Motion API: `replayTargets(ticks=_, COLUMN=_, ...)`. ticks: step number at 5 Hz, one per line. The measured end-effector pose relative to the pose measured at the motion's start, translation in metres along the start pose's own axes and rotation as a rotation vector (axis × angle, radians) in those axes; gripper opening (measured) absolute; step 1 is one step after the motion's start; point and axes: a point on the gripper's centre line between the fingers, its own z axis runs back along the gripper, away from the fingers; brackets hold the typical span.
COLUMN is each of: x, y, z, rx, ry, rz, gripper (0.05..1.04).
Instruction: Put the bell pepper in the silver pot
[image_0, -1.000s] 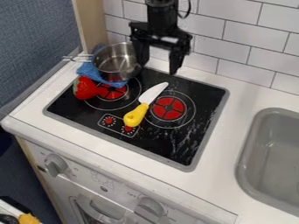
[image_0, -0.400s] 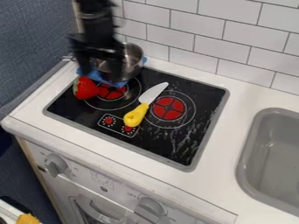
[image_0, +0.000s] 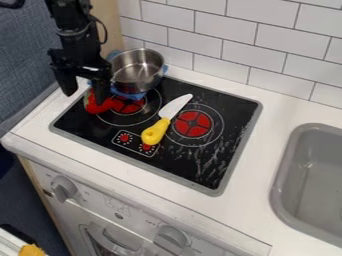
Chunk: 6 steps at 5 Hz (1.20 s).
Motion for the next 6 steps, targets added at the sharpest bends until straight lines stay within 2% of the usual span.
replayTargets(ticks=1, x=-0.001, y=0.002, z=-0.011, rx=0.005, ry=0.022, rz=0.018, gripper=1.0)
replayTargets(ticks=2, x=0.009, y=-0.013, z=-0.016, rx=0.005, ry=0.027, rz=-0.007, gripper=0.993)
replayTargets(ticks=3, x=0.013, y=-0.021, z=-0.021, rx=0.003, ry=0.031, rz=-0.021, gripper=0.926)
replayTargets(ticks=4, x=0.016, y=-0.021, z=-0.018, rx=0.001, ry=0.018, rz=-0.014, gripper=0.782)
replayTargets(ticks=5, x=0.017, y=-0.024, z=-0.018, rx=-0.02, ry=0.016, rz=-0.013, gripper=0.78)
replayTargets(ticks=6, x=0.011, y=-0.029, z=0.008, rx=-0.037, ry=0.009, rz=0.004, gripper=0.779)
